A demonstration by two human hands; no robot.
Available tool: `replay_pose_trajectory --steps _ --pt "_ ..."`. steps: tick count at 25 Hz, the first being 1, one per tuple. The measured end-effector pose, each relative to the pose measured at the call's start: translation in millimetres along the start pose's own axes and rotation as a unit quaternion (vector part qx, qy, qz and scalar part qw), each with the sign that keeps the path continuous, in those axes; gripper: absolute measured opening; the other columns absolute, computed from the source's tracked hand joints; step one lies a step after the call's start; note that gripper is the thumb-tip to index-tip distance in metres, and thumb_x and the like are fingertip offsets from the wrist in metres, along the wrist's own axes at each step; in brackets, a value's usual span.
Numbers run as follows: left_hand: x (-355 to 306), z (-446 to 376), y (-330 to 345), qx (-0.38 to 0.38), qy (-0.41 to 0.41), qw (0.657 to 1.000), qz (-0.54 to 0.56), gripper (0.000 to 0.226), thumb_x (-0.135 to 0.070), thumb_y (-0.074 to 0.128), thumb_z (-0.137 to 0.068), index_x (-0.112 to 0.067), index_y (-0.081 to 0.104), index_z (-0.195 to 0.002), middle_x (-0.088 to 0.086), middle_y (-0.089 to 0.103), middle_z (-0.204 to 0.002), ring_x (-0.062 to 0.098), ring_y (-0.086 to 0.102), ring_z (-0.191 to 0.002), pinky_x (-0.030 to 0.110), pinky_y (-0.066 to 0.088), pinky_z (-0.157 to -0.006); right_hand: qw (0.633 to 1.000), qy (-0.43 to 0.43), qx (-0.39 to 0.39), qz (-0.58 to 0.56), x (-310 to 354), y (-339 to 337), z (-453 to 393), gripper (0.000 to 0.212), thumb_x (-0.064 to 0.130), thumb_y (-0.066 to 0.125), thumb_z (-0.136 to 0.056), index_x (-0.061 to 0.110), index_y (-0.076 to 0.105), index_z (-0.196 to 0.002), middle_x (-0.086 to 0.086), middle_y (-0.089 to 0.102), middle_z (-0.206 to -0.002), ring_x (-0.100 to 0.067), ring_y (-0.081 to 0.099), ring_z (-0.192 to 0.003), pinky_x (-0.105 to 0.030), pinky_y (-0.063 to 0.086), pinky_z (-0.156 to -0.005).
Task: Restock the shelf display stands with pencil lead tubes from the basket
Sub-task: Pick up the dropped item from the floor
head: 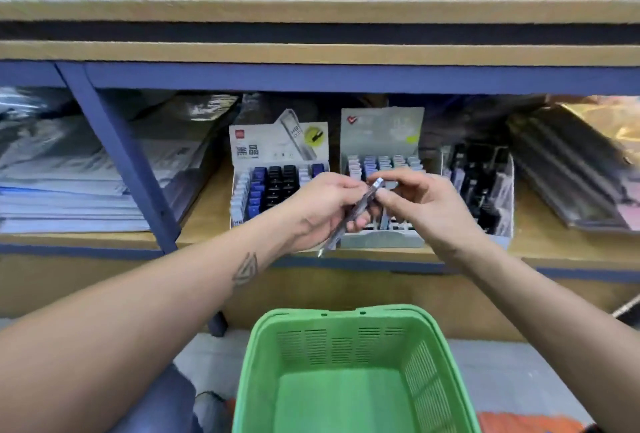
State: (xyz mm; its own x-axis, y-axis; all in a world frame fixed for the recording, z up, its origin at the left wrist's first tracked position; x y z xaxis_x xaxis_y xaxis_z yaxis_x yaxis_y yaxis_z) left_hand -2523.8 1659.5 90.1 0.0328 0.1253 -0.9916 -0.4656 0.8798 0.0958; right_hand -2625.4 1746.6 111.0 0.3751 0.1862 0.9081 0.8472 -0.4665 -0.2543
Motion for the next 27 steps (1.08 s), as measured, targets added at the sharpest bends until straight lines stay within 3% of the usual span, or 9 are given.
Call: replay_pose_trajectory --steps 2,4,6,8,11,16,21,25,27 --pt "-14 -22 15 -0.007 0.009 1.000 -0.011 0.024 -0.001 0.045 -0.103 0.010 0.066 -0.102 0.019 0.066 -0.079 0.020 0.063 -0.060 0.023 0.051 -0.054 0.999 -0.005 -0.031 -0.006 6 -29 -8 0.015 0.009 0.070 -0.093 0.018 0.076 -0.104 -0.001 0.073 -0.077 -0.009 0.060 -0.069 -0.022 0.050 -0.065" --pt "-35 -42 15 -0.070 0.066 0.977 -0.192 0.027 -0.010 0.048 -0.104 0.003 0.071 -0.099 0.009 0.070 -0.079 0.016 0.067 -0.067 0.025 0.054 -0.063 0.998 -0.009 -0.054 0.001 12 -56 -22 0.014 0.003 0.072 -0.091 0.014 0.075 -0.099 -0.009 0.074 -0.084 -0.015 0.064 -0.074 -0.026 0.054 -0.070" --pt "-63 -53 17 -0.125 0.163 0.884 -0.419 0.025 -0.013 0.048 -0.102 -0.010 0.073 -0.104 -0.003 0.070 -0.086 0.007 0.063 -0.074 0.025 0.050 -0.071 0.998 -0.003 -0.062 0.010 16 -78 -38 0.015 -0.002 0.073 -0.087 0.008 0.072 -0.099 -0.013 0.073 -0.086 -0.018 0.068 -0.071 -0.025 0.056 -0.066" --pt "-75 -57 18 -0.130 0.213 0.829 -0.500 0.031 -0.007 0.048 -0.098 -0.014 0.071 -0.117 -0.002 0.072 -0.105 0.010 0.064 -0.092 0.026 0.050 -0.084 0.998 0.013 -0.058 0.032 14 -88 -52 0.016 -0.003 0.075 -0.085 0.003 0.071 -0.100 -0.017 0.074 -0.086 -0.022 0.072 -0.068 -0.025 0.058 -0.064" --pt "-66 -64 9 -0.126 0.206 0.809 -0.536 0.037 -0.002 0.049 -0.094 -0.013 0.070 -0.122 0.002 0.069 -0.125 0.018 0.063 -0.114 0.029 0.049 -0.098 0.994 0.024 -0.054 0.091 4 -87 -65 0.013 0.001 0.077 -0.085 0.003 0.072 -0.097 -0.015 0.076 -0.083 -0.028 0.075 -0.072 -0.035 0.062 -0.069" --pt "-54 -66 4 -0.107 0.199 0.792 -0.567 0.038 -0.002 0.052 -0.093 -0.013 0.069 -0.125 0.003 0.067 -0.128 0.022 0.061 -0.117 0.038 0.050 -0.102 0.990 0.024 -0.032 0.138 -2 -76 -72 0.015 0.003 0.075 -0.087 0.005 0.073 -0.102 -0.016 0.075 -0.091 -0.033 0.075 -0.080 -0.050 0.061 -0.084" --pt "-55 -66 15 -0.081 0.211 0.782 -0.580 0.040 0.000 0.050 -0.091 -0.014 0.070 -0.123 0.004 0.069 -0.125 0.024 0.063 -0.115 0.039 0.052 -0.098 0.979 0.058 -0.011 0.196 -3 -87 -67 0.009 0.011 0.081 -0.083 0.011 0.077 -0.091 -0.009 0.076 -0.082 -0.025 0.074 -0.079 -0.043 0.061 -0.082" --pt "-56 -73 15 -0.069 0.206 0.756 -0.618 0.040 -0.004 0.050 -0.094 -0.012 0.067 -0.129 0.004 0.064 -0.135 0.024 0.059 -0.125 0.036 0.047 -0.106 0.965 0.066 -0.014 0.253 -4 -101 -65 0.004 0.011 0.078 -0.085 0.013 0.075 -0.086 -0.007 0.075 -0.076 -0.021 0.073 -0.072 -0.042 0.062 -0.080" --pt "-59 -76 5 -0.081 0.187 0.759 -0.618 0.040 -0.006 0.053 -0.095 -0.014 0.066 -0.132 0.003 0.063 -0.138 0.024 0.058 -0.126 0.036 0.047 -0.108 0.967 0.053 -0.007 0.249 -1 -97 -66 0.004 0.012 0.078 -0.085 0.013 0.074 -0.087 -0.007 0.075 -0.076 -0.019 0.073 -0.070 -0.036 0.062 -0.077"
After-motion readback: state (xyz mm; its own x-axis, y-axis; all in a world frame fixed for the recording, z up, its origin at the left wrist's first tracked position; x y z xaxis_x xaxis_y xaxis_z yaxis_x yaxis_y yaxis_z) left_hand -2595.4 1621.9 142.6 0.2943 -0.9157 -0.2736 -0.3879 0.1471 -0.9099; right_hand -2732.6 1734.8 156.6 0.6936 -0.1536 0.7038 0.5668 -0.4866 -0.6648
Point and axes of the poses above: each hand's wrist, its own z-axis away from the middle knuckle, its own y-axis out of the palm, x = y × z, the point moved 8 cm from there along -z, towards the middle knuckle
